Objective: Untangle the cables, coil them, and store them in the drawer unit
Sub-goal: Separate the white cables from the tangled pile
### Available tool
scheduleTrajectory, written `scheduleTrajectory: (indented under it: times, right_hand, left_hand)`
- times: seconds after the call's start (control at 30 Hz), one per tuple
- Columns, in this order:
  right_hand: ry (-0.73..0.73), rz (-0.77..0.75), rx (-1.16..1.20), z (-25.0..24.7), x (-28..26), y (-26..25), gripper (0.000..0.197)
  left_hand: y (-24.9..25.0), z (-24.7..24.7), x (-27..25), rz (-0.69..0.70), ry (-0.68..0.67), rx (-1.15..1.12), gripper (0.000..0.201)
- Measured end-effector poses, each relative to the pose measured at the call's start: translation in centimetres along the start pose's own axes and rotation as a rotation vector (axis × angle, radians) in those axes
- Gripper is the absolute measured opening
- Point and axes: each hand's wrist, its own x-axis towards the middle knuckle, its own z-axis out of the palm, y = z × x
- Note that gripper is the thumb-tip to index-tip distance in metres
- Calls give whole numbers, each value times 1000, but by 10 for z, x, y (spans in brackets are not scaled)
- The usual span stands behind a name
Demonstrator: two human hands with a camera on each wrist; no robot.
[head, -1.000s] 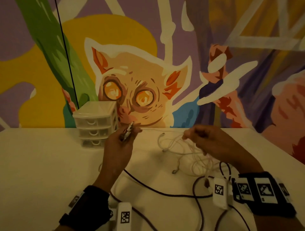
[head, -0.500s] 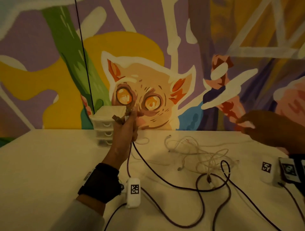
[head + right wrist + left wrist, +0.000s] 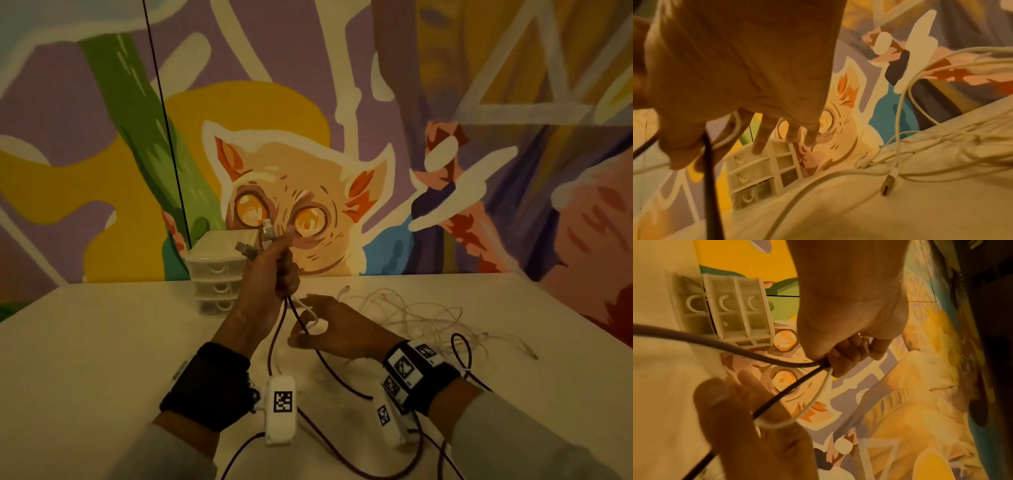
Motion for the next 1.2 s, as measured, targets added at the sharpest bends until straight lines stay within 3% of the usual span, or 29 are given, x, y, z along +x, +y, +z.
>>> scheduleTrajectory:
  times: [0.1,0.27,0.4,0.5,0.6,0.83,0.97,1.03,1.13,1.2]
  right_hand:
    - [96,-4,81,-2,4,18,30]
    - [30,65,566,-6,2,26,36]
    - [-180,221,809,-2,0,20,43]
    - [-358,186,570,3,-2,16,36]
    - [-373,162,348,10,-5,3,42]
    - [-330,171,329,15,-6,1,21]
    - [-343,255,594,-32,-32,9,23]
    - [-532,170,406,-62,-55,0,31]
    - [-958,119,-33,-91,-78,-13,43]
    - [-883,128,-255,-106,-79,-8,42]
  left_hand:
    - [2,-9,2,3,22,-20,41]
    - [-8,-10,7,-14,53,-23,42]
    - [-10,-9,10,-13,73,-18,44]
    - [-8,-8,10,-36,72,-50,45]
    - [-7,-7,7,-80,73,-127,49]
    - [-1,-13,4,-85,82,-134,46]
    - [4,-31,7,-46,321,60,45]
    - [-3,-42,9,-28,423,221,39]
    - [-29,-45,10,-83,329,282,35]
    - [-49,-35,9,-177,260,212,36]
